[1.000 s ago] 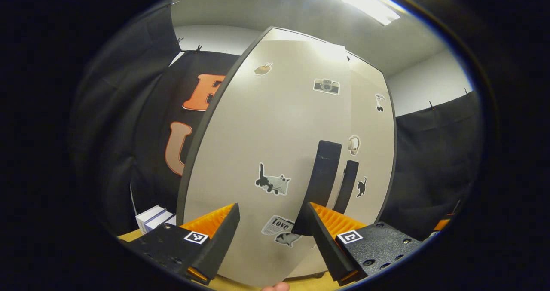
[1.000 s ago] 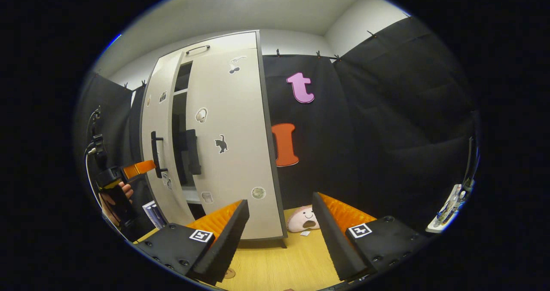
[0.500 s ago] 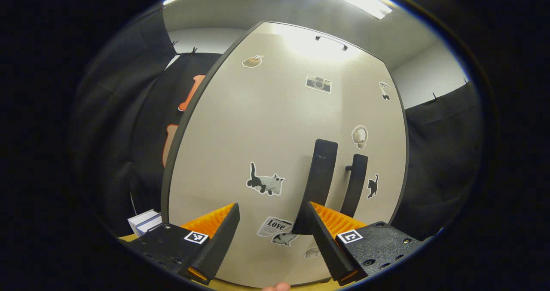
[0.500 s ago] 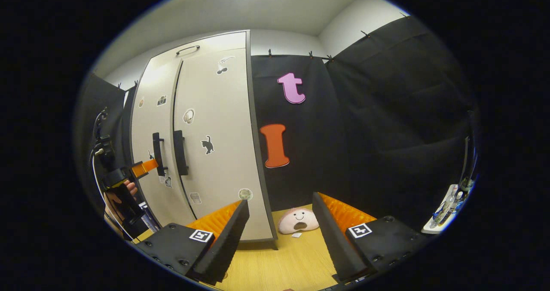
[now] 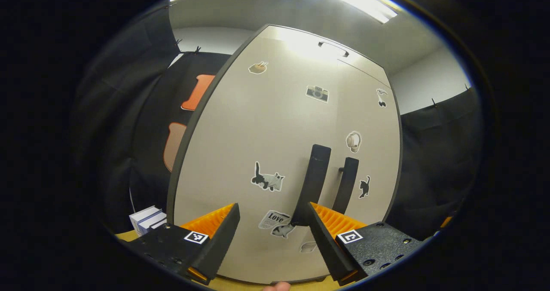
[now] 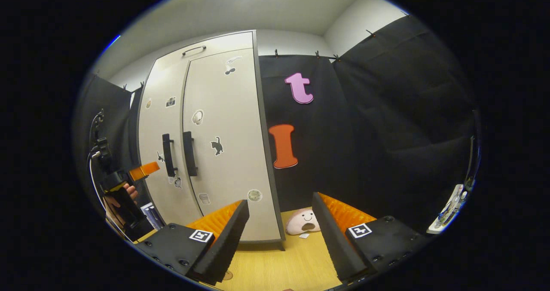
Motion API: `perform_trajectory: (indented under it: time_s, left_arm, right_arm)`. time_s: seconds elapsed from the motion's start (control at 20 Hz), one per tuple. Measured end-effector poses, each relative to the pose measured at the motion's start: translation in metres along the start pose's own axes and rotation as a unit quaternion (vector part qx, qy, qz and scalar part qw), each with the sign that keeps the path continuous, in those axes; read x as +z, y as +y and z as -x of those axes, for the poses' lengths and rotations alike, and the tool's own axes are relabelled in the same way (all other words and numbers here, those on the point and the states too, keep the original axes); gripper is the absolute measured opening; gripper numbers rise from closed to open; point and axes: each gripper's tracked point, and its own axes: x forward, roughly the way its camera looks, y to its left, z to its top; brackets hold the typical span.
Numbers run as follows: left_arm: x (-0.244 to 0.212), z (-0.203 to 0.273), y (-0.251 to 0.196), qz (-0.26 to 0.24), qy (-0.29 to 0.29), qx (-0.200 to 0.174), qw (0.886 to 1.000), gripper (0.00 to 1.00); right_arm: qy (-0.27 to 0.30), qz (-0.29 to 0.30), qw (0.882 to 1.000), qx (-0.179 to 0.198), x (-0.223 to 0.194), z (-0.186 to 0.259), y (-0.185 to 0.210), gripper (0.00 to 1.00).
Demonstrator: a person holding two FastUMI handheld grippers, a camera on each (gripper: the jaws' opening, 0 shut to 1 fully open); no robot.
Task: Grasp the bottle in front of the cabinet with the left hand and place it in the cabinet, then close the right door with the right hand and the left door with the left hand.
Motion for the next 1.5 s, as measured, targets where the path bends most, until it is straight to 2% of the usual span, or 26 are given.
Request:
perform_trajectory:
  time_s: [0.25, 0.3, 0.7, 0.8, 0.9, 1.15, 1.45, 1.5]
  left_arm:
    - [0.009, 0.052, 0.017, -0.006, 0.000, 0.017, 1.000, 0.94]
    - [0.012, 0.065, 0.021, -0.003, -0.003, 0.021, 1.000, 0.94]
    - [0.022, 0.151, 0.061, -0.034, -0.013, 0.084, 0.996, 0.94]
    - [0.018, 0.171, 0.064, -0.041, -0.005, 0.092, 0.995, 0.90]
    - [0.017, 0.187, 0.069, -0.047, -0.003, 0.103, 0.994, 0.94]
    - [0.026, 0.206, 0.069, -0.037, -0.025, 0.104, 0.994, 0.94]
    - [0.023, 0.205, 0.062, -0.029, -0.020, 0.093, 0.995, 0.94]
    - [0.022, 0.204, 0.061, -0.028, -0.019, 0.093, 0.995, 0.94]
  right_arm:
    - [0.013, -0.005, 0.999, 0.040, -0.008, -0.009, 0.028, 0.89]
    - [0.016, -0.005, 0.999, 0.049, -0.010, -0.008, 0.035, 0.98]
    - [0.026, 0.008, 0.994, 0.105, -0.024, 0.000, 0.079, 0.98]
    - [0.020, 0.009, 0.994, 0.111, -0.022, 0.004, 0.084, 0.98]
    - [0.016, 0.008, 0.994, 0.111, -0.022, 0.007, 0.087, 0.98]
    - [0.005, 0.008, 0.993, 0.115, -0.025, 0.009, 0.098, 0.98]
    - [0.004, 0.001, 0.992, 0.126, -0.027, 0.011, 0.109, 0.98]
    - [0.004, 0.003, 0.992, 0.125, -0.027, 0.013, 0.108, 0.89]
